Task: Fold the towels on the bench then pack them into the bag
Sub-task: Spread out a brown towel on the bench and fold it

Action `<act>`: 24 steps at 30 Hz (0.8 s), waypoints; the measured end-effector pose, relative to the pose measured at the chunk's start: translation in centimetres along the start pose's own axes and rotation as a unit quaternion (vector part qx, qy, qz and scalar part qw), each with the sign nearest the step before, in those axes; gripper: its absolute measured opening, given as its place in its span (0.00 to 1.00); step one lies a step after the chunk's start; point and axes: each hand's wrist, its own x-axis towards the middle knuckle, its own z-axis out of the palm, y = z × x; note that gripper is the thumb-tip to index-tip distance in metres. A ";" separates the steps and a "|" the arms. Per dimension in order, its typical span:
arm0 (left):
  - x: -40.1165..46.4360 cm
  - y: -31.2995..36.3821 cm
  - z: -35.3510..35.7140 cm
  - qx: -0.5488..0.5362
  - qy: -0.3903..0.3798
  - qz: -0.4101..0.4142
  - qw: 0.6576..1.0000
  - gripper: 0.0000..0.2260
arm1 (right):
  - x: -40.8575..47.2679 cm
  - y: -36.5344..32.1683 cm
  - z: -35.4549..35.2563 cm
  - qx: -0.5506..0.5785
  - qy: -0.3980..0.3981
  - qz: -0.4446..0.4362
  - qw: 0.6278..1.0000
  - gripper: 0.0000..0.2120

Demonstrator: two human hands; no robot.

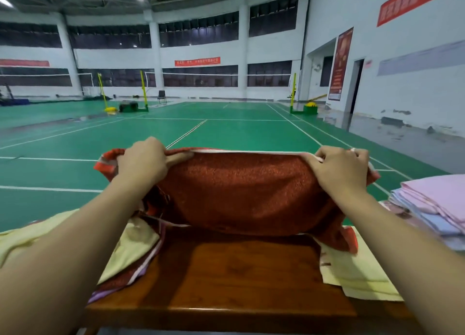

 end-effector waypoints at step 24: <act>-9.6 -1.1 -2.6 -0.048 0.083 0.018 0.995 0.37 | -9.5 2.0 -9.3 0.071 0.135 -0.034 0.988 0.27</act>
